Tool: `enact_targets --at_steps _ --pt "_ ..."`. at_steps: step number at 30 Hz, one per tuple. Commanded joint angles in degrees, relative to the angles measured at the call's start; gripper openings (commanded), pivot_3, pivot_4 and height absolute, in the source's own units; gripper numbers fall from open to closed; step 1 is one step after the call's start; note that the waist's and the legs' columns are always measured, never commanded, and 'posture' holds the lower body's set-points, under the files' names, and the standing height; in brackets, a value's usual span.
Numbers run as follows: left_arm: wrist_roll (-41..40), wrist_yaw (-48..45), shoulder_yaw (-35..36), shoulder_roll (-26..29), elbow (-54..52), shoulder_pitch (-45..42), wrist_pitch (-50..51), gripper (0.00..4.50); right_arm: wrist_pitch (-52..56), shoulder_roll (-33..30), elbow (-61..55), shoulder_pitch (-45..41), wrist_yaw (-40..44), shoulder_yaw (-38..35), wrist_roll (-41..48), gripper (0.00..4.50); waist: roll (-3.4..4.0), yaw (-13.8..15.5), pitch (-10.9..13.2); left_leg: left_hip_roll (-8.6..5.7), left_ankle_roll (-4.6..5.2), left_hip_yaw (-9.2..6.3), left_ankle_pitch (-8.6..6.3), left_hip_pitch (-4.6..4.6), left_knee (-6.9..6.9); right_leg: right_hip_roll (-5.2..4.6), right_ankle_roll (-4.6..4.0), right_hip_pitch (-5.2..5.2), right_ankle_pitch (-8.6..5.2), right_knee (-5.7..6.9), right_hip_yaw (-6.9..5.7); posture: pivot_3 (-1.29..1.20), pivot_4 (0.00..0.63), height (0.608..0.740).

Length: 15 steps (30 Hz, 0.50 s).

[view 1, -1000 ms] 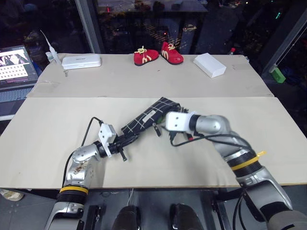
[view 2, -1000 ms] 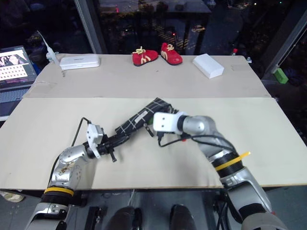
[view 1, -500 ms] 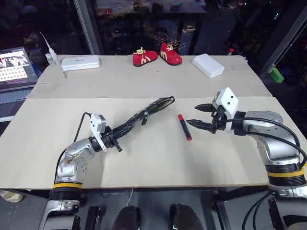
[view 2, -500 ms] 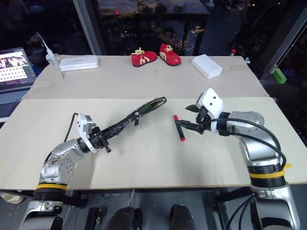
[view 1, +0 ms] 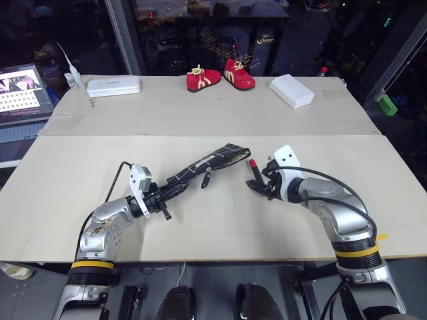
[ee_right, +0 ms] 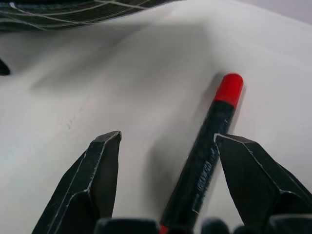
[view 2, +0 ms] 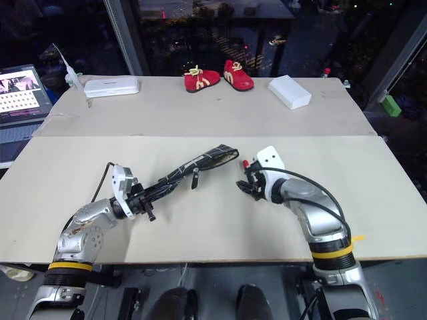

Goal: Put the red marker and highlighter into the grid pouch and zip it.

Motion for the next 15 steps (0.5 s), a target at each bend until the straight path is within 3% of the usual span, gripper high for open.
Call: enact_targets --at_steps 1,6,7,9,14,15 --pt "-0.1 -0.4 0.3 0.5 -2.5 -0.1 0.0 0.0 -4.3 0.1 2.8 -0.5 -0.6 0.6 -1.4 3.42 0.0 0.0 0.0 0.0 0.0 0.01 0.0 0.01 0.0 0.0 0.0 0.0 0.0 0.0 0.0 0.0 0.15 0.74" --pt "-0.4 -0.3 0.4 0.6 -3.4 0.8 0.4 0.0 -6.1 0.8 7.2 -0.1 -0.9 0.5 -1.6 3.42 0.0 -0.1 0.0 0.0 0.0 0.01 0.0 0.0 0.0 0.0 0.0 0.0 0.0 0.0 0.01 0.0 0.15 0.74" --pt "-0.4 -0.3 0.4 0.6 -3.6 0.9 0.4 0.0 -6.2 0.7 7.4 0.4 -0.7 0.5 -1.5 2.92 0.0 -0.1 0.0 0.01 0.0 0.01 0.0 0.02 0.0 0.0 0.0 0.01 0.0 0.0 0.02 0.0 0.15 0.74" --pt "-0.5 -0.1 0.5 0.6 -3.9 1.1 0.6 0.0 -6.7 0.6 7.3 1.4 -0.5 0.5 -1.3 2.49 0.0 -0.1 0.0 0.01 0.0 0.0 0.0 0.04 0.0 0.01 0.0 0.03 0.0 0.02 0.02 0.0 0.15 0.74" --pt "-0.5 0.2 0.8 0.6 -4.2 1.2 0.7 0.0 -7.0 0.3 4.7 2.9 0.6 -0.3 -0.2 0.75 -0.01 -0.1 0.0 0.02 0.0 -0.01 0.0 0.09 0.0 0.01 0.0 0.09 0.0 0.01 0.02 0.0 0.15 0.74" --pt "-0.6 0.3 0.8 0.6 -4.3 1.2 0.7 0.0 -7.3 0.2 4.1 3.0 0.5 -0.3 -0.5 0.59 -0.01 0.0 0.0 0.03 0.0 -0.02 0.0 0.07 0.0 0.01 0.01 0.07 -0.01 0.01 0.02 0.0 0.15 0.74"
